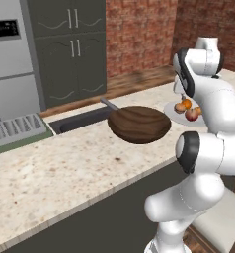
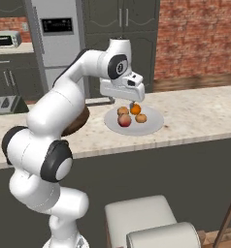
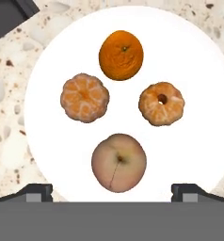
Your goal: Take the fruits from the plate on the dining counter and place two fruits in each bowl.
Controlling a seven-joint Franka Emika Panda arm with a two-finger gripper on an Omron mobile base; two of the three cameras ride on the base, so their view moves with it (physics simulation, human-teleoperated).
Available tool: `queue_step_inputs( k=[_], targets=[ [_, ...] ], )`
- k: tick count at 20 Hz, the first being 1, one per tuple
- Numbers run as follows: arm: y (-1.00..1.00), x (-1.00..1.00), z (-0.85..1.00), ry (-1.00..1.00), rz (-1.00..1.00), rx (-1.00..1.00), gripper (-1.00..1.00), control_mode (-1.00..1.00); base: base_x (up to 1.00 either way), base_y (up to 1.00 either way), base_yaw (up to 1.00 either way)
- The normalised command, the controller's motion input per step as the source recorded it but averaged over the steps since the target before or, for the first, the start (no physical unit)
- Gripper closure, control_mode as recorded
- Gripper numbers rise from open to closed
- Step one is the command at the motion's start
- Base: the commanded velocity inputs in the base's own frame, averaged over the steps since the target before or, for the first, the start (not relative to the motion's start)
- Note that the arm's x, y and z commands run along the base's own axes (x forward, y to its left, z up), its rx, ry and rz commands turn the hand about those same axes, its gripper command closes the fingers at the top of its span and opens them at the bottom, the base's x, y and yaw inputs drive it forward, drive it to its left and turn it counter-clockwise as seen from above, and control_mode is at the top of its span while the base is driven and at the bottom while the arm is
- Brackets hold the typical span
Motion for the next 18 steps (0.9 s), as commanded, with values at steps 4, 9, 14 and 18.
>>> queue_step_inputs(
  k=[4, 9, 14, 18],
  targets=[
    [0.00, -0.05, -0.09, 0.00, 0.00, 0.00, -1.00, -1.00, 0.00, 0.00, 0.00],
    [0.00, -0.60, -0.15, 0.00, 0.00, 0.00, -1.00, -1.00, 0.00, 0.00, 0.00],
    [0.00, -0.13, -0.13, 0.00, 0.00, 0.00, -1.00, -1.00, 0.00, 0.00, 0.00],
    [0.00, 0.38, -0.18, 0.00, 0.00, 0.00, -1.00, -1.00, 0.00, 0.00, 0.00]
  ],
)
